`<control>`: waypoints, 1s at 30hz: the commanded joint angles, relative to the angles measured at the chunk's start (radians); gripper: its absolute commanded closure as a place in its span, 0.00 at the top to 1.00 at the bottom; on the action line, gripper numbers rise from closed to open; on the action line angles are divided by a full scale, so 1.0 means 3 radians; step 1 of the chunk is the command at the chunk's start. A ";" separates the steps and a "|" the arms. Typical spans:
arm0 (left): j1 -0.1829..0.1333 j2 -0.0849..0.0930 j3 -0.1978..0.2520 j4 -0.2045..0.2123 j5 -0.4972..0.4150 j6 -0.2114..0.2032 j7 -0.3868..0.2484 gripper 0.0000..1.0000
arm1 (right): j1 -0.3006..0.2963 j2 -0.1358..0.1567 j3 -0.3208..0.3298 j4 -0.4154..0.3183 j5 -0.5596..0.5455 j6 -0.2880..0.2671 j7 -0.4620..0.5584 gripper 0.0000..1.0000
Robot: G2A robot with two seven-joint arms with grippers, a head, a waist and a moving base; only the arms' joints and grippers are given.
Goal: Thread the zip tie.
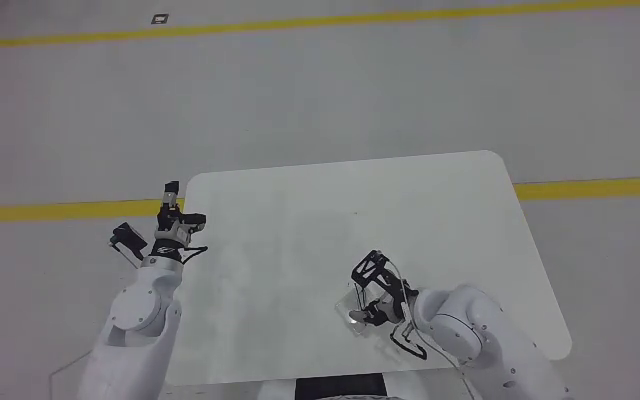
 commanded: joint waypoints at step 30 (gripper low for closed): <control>0.0000 0.0000 0.0000 0.0000 0.0000 0.0000 0.0000 1.00 | 0.0306 -0.0049 -0.0292 0.0209 0.0795 0.0387 0.0172 1.00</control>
